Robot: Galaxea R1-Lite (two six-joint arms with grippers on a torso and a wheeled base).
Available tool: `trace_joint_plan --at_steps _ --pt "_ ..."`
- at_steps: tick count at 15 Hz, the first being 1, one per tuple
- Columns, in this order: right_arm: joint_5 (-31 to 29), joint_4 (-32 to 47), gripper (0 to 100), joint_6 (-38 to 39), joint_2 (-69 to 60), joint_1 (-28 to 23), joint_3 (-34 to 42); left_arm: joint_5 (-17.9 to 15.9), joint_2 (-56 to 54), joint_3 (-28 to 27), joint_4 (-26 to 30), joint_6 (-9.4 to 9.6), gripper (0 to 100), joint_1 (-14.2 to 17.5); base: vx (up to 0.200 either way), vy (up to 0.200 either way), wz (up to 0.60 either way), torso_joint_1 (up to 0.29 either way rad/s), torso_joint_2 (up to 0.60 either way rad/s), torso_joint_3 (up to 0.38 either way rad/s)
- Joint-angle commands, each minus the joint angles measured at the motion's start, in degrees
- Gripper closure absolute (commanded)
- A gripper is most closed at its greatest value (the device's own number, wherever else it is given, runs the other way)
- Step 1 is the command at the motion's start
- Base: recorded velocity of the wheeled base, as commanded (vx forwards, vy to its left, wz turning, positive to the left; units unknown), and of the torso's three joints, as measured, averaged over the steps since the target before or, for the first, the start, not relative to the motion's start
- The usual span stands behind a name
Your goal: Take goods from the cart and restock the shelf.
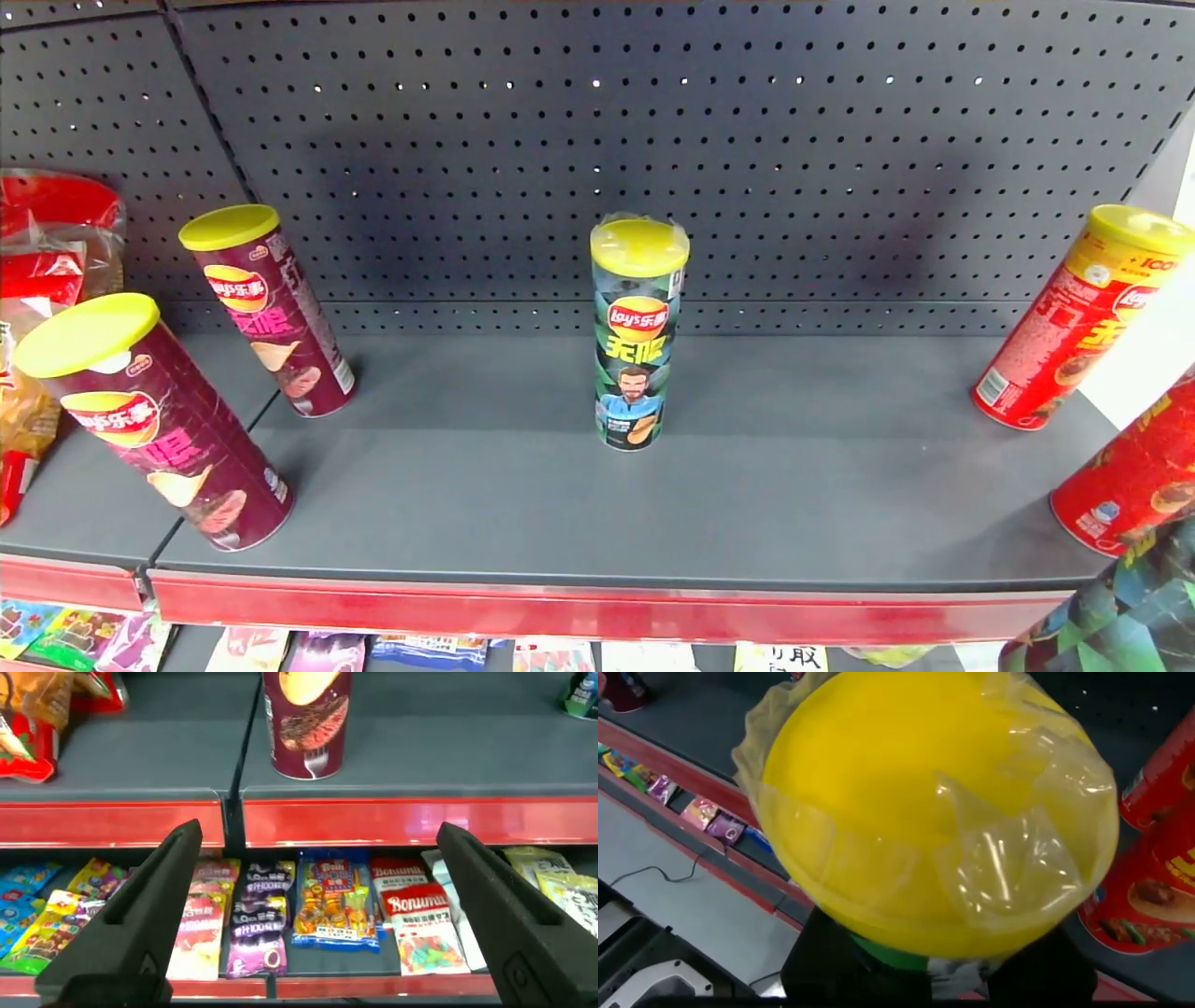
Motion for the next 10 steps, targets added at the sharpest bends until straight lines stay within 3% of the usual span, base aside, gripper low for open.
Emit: trace_joint_plan --at_steps 1,3,4,5,6,7,8,10 --pt "0.02 -0.53 100 -0.01 1.68 1.23 -0.10 -0.70 0.90 0.07 -0.05 0.39 0 -0.24 0.000 0.000 0.00 0.000 0.00 0.000" --pt "0.02 -1.06 100 -0.01 2.65 1.94 -0.10 -5.35 0.82 -0.19 -0.67 3.73 0 -0.33 0.000 0.000 0.00 0.000 0.00 0.000" --pt "0.02 -1.41 100 -0.10 3.26 2.29 -0.19 -8.34 6.09 -7.75 -2.43 3.03 0 -0.85 0.000 0.000 0.00 0.000 0.00 0.000" --pt "0.02 -2.11 100 -0.10 3.70 2.46 -0.19 -8.25 18.39 -18.30 -3.57 -0.75 0 -1.03 0.000 0.000 0.00 0.000 0.00 0.000" --pt "0.02 -2.73 100 -0.10 4.32 2.55 -0.01 -9.05 23.58 -24.63 -3.66 -4.35 0 -1.47 0.000 0.000 0.00 0.000 0.00 0.000" --pt "0.02 -3.08 100 -0.19 4.67 2.82 -0.01 -12.03 27.53 -26.91 -3.74 -2.33 0 -3.05 0.000 0.000 0.00 0.000 0.00 0.000" --pt "-0.07 -3.34 100 -0.19 5.28 3.17 -0.19 -18.80 30.61 -27.26 -3.83 2.50 0 -5.25 0.000 0.000 0.00 0.000 0.00 0.000" --pt "-0.07 -3.34 100 -0.19 5.72 3.17 -0.54 -29.00 37.99 -27.61 -3.83 5.05 0 -7.62 0.000 0.000 0.00 0.000 0.00 0.000"
